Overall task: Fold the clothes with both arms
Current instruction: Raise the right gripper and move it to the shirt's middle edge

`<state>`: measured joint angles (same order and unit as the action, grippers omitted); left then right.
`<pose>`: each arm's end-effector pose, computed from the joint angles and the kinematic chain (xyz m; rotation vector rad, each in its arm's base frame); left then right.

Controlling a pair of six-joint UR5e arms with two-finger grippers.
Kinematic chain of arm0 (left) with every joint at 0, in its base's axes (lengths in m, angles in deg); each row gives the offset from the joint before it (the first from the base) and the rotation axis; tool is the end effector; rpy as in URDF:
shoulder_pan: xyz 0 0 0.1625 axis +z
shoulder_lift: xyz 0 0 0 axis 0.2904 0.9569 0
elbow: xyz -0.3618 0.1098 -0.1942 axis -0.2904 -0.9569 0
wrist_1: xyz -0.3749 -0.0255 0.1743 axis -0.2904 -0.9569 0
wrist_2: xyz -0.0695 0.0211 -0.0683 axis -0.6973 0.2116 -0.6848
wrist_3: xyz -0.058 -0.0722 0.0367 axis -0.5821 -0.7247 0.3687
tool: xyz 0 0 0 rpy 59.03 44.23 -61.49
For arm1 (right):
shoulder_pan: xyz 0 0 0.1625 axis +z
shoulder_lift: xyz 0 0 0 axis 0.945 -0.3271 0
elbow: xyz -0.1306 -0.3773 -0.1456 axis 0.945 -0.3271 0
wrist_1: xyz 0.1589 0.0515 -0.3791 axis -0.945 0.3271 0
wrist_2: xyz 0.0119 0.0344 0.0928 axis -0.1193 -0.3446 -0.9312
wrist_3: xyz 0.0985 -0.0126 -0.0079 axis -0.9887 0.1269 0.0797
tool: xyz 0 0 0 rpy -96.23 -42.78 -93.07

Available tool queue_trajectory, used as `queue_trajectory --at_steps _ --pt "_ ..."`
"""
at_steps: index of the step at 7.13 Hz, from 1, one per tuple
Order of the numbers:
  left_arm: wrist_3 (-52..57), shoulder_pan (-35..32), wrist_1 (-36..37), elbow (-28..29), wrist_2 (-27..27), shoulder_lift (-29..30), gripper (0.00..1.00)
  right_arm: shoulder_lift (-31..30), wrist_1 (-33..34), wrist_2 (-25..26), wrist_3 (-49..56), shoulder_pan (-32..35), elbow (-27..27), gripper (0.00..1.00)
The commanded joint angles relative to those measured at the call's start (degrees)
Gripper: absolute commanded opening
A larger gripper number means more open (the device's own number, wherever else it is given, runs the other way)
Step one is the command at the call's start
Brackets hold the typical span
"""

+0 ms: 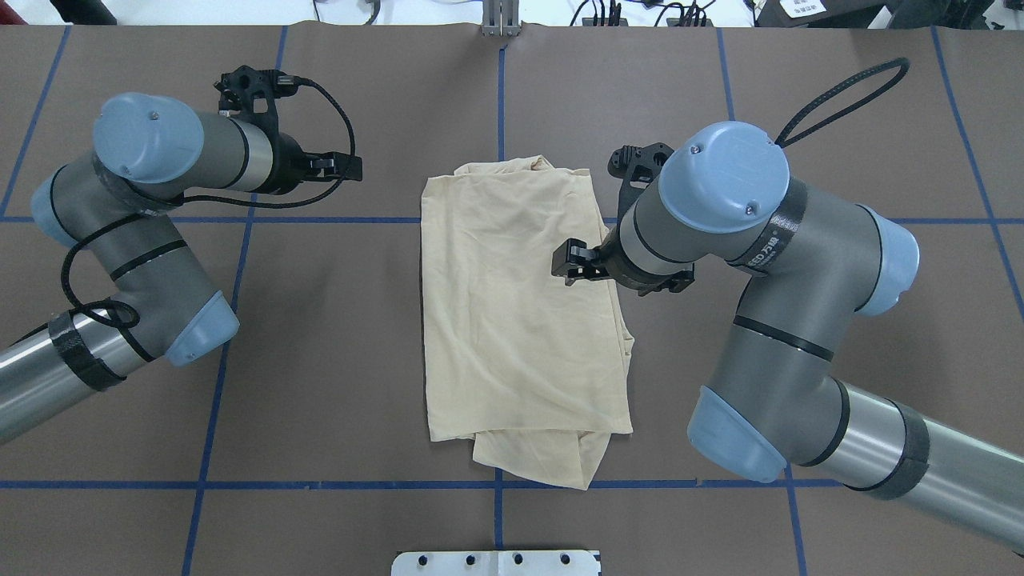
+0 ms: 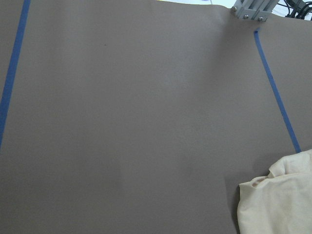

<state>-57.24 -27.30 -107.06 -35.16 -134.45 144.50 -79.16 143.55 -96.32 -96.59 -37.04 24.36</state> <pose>0.4105 -0.5510 0.3218 0.4602 1.0256 -0.1368 -0.4470 -0.4216 0.2101 0.0817 -0.9189 0.1535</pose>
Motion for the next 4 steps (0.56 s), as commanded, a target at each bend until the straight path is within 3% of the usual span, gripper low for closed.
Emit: queue_trajectory --at_steps 1,2,4 --pt "-0.4 -0.1 -0.2 -1.2 -5.0 -0.7 1.0 -0.7 -6.6 -1.3 -0.2 0.3 -2.1 1.0" --pt "-0.8 0.1 -0.1 -2.5 -7.4 -0.9 1.0 -0.9 -6.7 -5.4 -0.7 0.4 -2.0 1.0" --pt "-14.3 0.5 -1.5 -6.2 -12.0 -2.0 1.0 -3.0 -9.1 -5.7 -6.6 -1.0 -0.8 1.0"
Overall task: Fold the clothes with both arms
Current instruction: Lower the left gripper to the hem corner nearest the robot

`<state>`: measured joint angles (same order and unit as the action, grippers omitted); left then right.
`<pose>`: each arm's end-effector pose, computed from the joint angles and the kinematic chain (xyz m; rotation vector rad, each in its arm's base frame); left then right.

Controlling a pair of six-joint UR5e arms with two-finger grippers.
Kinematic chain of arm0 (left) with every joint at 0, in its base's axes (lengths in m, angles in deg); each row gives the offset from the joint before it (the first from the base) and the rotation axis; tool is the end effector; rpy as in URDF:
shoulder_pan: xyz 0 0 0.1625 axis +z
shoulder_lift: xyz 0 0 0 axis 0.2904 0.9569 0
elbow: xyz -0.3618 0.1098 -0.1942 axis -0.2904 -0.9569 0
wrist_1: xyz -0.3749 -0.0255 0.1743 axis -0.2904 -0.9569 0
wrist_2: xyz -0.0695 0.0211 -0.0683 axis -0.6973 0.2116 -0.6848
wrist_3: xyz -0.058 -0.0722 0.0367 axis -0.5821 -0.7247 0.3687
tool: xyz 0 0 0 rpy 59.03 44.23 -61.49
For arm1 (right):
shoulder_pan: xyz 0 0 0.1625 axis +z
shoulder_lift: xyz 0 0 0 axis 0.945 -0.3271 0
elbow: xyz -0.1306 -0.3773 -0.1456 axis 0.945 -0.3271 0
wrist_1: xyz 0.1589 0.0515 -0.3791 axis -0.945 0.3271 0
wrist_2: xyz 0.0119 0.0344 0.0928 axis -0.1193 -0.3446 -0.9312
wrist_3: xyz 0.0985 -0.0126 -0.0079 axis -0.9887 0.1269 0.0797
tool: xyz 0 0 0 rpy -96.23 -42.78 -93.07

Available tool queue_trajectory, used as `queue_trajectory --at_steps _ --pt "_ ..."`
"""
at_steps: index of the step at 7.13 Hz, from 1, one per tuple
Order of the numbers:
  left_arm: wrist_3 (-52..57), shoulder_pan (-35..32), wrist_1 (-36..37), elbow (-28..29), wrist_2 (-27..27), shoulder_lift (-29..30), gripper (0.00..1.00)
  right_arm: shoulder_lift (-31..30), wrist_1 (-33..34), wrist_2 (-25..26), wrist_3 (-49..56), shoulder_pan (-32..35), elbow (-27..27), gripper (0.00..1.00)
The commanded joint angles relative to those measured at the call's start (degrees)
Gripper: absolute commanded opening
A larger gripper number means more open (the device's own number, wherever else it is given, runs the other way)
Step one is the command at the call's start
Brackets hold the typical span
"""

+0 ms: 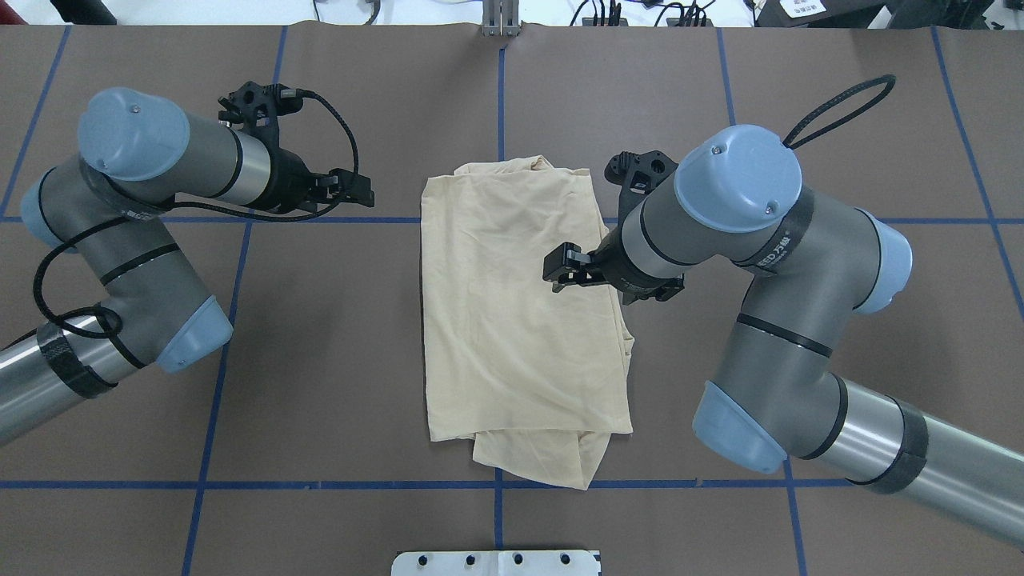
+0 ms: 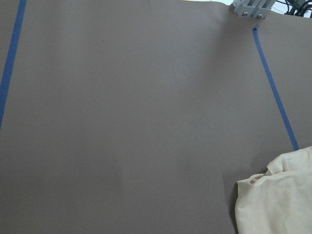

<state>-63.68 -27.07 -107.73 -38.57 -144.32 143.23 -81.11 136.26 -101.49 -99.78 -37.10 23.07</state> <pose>0.4077 -0.5220 0.3044 0.2918 1.1594 -0.1220 -0.4520 -0.4141 0.2205 0.0076 -1.0103 0.1443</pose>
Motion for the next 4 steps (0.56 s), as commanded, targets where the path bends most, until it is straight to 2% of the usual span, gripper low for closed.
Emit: queue_trajectory --at_steps 1,2,4 --pt "-14.8 3.8 -1.1 -7.5 -1.6 -2.6 1.0 -4.3 -9.7 -0.1 -8.3 -2.0 0.5 1.0" --pt "-21.6 8.0 -1.3 -11.6 1.0 -4.0 1.0 -8.1 -16.6 0.0 -10.3 -2.1 0.5 1.0" --pt "-29.5 18.9 -1.4 -14.1 10.6 -5.6 1.0 -9.7 -17.7 1.9 -10.7 -3.4 0.6 1.0"
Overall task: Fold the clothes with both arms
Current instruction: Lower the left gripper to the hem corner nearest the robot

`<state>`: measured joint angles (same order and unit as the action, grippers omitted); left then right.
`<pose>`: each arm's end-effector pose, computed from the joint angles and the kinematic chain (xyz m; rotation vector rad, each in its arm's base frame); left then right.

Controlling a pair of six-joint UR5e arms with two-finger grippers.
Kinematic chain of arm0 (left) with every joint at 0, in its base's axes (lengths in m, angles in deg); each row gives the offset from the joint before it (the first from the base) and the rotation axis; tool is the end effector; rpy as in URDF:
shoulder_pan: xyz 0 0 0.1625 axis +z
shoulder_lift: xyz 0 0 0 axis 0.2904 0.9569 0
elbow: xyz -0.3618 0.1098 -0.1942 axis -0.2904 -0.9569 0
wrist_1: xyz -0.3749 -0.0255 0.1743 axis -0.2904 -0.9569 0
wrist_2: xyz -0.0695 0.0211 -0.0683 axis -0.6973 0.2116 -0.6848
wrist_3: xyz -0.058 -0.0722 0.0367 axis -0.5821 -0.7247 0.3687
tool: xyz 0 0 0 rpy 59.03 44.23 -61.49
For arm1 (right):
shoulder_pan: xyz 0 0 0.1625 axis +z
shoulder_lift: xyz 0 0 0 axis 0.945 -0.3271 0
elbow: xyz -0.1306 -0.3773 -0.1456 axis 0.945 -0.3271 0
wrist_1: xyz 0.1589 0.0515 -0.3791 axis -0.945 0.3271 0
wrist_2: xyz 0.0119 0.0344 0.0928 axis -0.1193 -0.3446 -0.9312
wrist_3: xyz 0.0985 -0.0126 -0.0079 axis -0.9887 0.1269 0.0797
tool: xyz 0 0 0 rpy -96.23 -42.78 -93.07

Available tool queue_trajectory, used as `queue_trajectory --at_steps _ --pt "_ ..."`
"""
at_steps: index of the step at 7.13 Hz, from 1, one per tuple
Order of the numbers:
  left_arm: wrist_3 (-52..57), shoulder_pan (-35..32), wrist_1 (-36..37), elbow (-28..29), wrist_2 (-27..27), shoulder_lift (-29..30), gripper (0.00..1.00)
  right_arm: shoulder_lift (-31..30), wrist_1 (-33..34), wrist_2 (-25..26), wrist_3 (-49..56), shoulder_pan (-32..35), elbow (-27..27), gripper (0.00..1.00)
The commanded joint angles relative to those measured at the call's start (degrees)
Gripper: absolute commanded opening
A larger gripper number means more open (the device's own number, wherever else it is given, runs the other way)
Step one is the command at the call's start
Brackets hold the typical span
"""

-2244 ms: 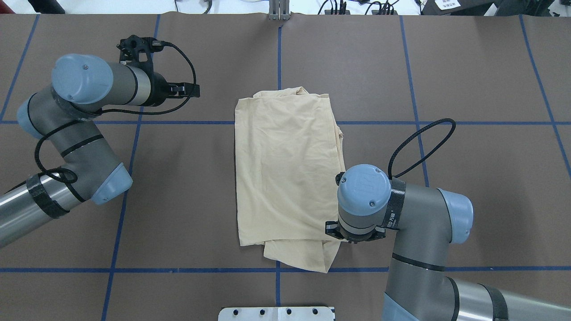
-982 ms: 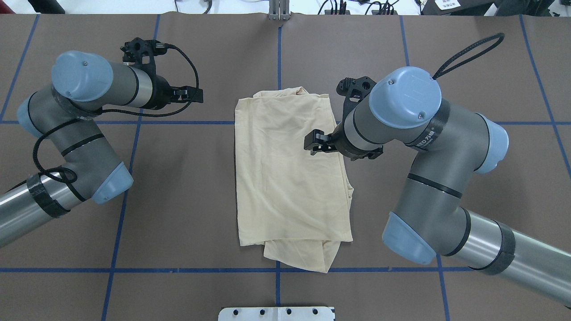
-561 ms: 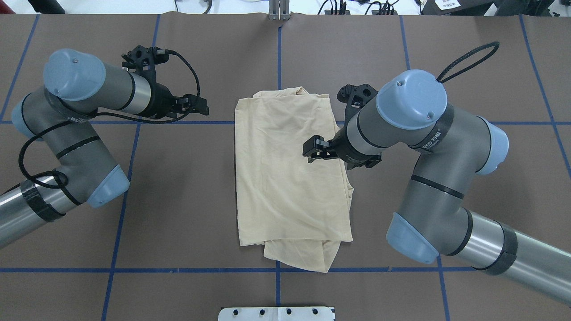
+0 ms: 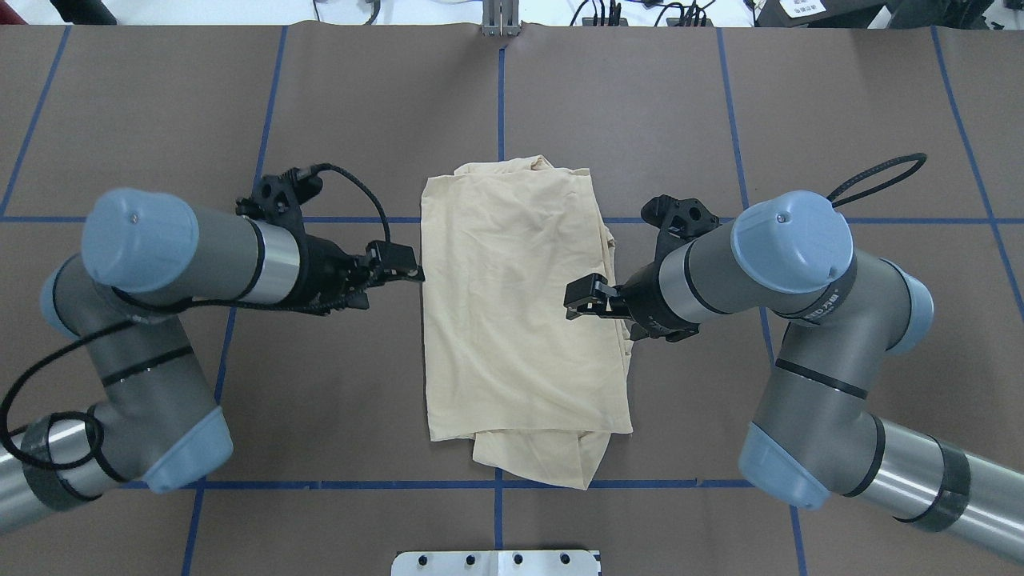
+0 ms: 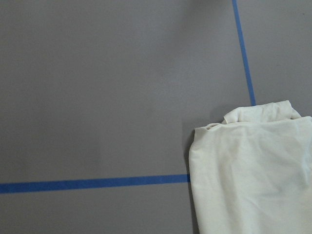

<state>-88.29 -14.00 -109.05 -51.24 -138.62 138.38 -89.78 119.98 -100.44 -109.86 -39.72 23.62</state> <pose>0.4519 -0.3892 0.2555 0.0360 1.3360 -0.3123 -0.4479 -0.3813 0.2699 -0.0378 -1.1339 0.2318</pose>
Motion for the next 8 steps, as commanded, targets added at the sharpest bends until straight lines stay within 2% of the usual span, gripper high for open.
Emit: queue_trajectory --at_steps 1,5,8 --pt "-6.2 7.9 -0.1 -1.4 5.3 -1.0 1.0 -0.9 -1.5 0.9 -1.6 -1.4 0.4 1.0" --pt "-6.0 11.8 -0.2 3.7 6.5 -0.3 0.91 -0.1 -1.5 1.8 -2.7 -2.0 0.7 1.0" --pt "-5.8 14.2 -0.1 4.3 6.9 -0.2 0.86 -0.1 -1.5 1.9 -2.7 -2.3 0.7 1.0"
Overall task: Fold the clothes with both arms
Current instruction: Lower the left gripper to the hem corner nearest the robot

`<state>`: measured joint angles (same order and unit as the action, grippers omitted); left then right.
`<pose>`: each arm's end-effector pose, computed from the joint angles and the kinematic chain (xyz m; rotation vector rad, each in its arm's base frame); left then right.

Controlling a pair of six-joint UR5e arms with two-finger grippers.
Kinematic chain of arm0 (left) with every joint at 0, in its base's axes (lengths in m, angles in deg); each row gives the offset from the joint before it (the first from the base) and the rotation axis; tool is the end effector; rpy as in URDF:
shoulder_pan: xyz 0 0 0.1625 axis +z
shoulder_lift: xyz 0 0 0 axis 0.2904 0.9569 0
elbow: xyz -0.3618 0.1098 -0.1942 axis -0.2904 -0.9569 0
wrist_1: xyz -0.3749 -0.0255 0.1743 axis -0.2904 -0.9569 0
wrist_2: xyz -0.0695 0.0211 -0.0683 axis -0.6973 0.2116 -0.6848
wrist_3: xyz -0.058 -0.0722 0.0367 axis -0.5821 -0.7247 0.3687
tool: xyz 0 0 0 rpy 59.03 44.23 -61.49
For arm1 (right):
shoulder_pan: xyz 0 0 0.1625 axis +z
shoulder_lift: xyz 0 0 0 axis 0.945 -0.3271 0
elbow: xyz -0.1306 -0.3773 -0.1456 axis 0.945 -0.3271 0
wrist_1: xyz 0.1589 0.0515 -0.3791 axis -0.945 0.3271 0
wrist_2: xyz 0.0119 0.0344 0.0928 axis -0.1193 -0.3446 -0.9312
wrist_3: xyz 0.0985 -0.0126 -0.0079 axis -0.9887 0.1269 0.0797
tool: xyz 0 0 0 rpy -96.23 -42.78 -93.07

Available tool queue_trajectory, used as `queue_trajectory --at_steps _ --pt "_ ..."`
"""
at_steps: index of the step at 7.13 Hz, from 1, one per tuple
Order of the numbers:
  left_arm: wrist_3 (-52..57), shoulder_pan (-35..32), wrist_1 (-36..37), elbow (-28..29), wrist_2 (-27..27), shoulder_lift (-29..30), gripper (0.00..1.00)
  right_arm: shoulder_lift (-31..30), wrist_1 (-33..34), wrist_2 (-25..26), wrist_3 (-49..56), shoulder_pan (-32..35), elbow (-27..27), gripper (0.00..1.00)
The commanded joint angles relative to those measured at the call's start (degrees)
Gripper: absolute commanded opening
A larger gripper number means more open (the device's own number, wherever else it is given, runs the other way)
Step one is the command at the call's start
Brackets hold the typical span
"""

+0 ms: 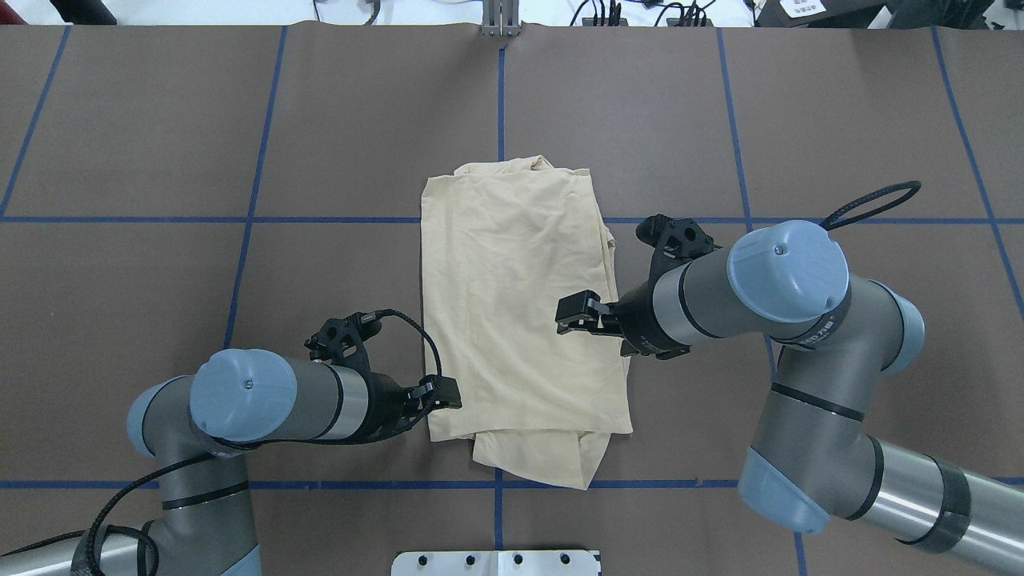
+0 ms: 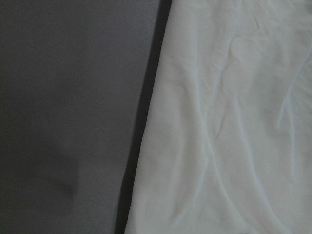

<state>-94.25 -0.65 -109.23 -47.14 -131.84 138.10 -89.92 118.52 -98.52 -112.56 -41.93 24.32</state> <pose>0.5477 -0.2920 0.2908 -0.0954 1.2521 -0.2970 -0.4573 -0.3645 0.2633 -0.0456 -1.1601 0.2484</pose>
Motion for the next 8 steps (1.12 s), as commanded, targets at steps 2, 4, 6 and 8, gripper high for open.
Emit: queue_trajectory --at_steps 2,4,6,8 --pt "0.0 1.5 0.1 0.6 0.1 0.2 0.83 0.0 0.1 0.0 0.0 -0.1 0.0 1.0" --pt "0.2 1.5 0.1 1.2 0.1 0.6 0.79 0.0 0.1 -0.1 0.1 -0.1 0.8 1.0" --pt "0.2 1.5 0.1 1.4 0.1 1.1 0.76 -0.1 0.1 -0.1 0.1 0.0 1.2 1.0" --pt "0.4 1.5 0.2 1.8 0.1 1.5 0.76 -0.5 0.0 -0.4 0.2 0.1 1.2 1.0"
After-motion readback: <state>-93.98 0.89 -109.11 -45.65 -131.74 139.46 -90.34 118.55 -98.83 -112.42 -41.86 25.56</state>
